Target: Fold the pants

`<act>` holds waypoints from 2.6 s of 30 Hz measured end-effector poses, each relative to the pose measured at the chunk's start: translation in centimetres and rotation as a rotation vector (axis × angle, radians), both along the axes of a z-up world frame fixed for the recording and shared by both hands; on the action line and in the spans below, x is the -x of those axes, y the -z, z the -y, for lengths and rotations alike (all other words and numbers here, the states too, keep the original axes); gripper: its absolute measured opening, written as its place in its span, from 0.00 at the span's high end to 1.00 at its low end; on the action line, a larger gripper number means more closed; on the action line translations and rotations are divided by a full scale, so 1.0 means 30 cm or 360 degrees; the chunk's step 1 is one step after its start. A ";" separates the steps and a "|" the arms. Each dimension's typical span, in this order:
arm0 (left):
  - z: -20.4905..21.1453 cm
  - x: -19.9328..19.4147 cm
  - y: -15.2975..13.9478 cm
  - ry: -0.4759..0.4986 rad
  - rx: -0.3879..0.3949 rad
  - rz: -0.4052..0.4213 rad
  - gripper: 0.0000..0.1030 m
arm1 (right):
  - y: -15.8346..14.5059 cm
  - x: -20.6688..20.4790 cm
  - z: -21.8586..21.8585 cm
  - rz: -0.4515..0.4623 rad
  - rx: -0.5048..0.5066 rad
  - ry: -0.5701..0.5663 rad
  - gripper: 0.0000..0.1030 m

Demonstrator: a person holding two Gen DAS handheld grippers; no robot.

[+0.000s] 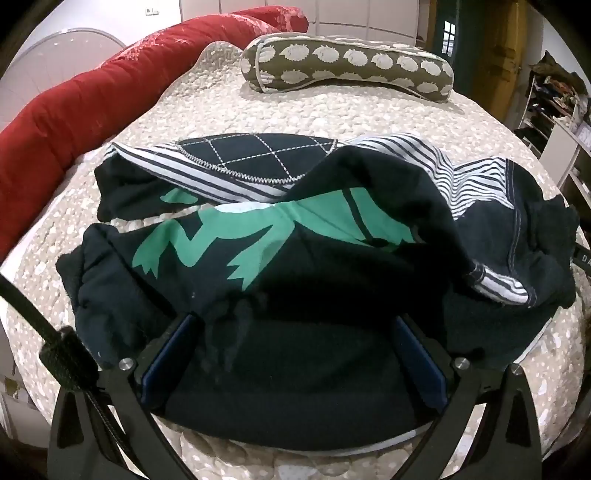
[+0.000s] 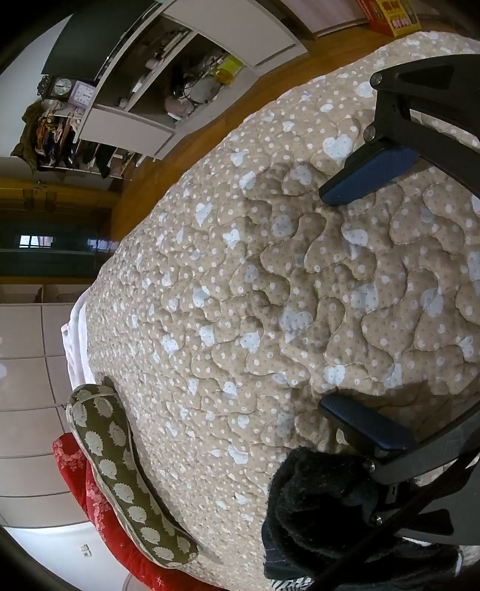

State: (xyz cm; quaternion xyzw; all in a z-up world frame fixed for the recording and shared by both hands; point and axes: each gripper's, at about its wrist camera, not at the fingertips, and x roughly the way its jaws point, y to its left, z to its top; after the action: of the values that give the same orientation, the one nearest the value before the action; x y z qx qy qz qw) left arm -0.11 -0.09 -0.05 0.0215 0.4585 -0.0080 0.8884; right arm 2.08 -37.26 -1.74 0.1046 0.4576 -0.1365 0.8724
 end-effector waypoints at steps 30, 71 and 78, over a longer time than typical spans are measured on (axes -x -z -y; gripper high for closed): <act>-0.102 0.139 -0.154 -0.0019 0.0132 0.0143 0.18 | -0.152 0.052 0.125 0.0137 -0.0451 0.0138 0.08; -0.348 0.160 -0.297 -0.0238 0.0324 0.0263 0.18 | -0.251 -0.061 0.040 0.0171 -0.0332 -0.0179 0.28; -0.342 0.191 -0.331 -0.0242 0.0301 0.0280 0.18 | -0.087 -0.130 0.023 0.0090 -0.0759 -0.0203 0.85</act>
State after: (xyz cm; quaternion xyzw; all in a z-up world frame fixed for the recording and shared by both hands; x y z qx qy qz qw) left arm -5.86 10.17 9.88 -0.0964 0.3764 0.0182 0.9212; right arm 5.97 -37.95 0.85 0.2822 0.4579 0.0338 0.8423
